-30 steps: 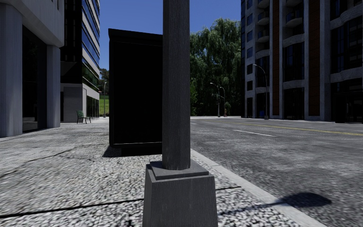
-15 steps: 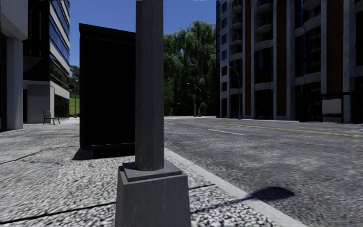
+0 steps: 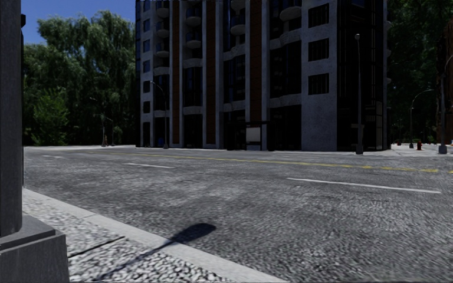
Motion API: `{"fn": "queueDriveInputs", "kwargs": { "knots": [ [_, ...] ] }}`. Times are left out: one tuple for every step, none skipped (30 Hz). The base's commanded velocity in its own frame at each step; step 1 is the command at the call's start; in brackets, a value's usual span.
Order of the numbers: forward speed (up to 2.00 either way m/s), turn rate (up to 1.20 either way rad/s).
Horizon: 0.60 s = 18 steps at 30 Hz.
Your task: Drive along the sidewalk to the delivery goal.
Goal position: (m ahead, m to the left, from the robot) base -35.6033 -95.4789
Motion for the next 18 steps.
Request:
{"fn": "queueDriveInputs", "kwargs": {
  "knots": [
    [0.00,-1.20],
    [0.00,-1.20],
    [0.00,-1.20],
    [0.00,-1.20],
    [0.00,-1.20],
    [0.00,-1.20],
    [0.00,-1.20],
    [0.00,-1.20],
    [0.00,-1.20],
    [0.00,-1.20],
    [0.00,-1.20],
    [0.00,-1.20],
    [0.00,-1.20],
    [0.00,-1.20],
    [0.00,-1.20],
    [0.00,-1.20],
    [0.00,-1.20],
    [0.00,-1.20]
  ]
}}
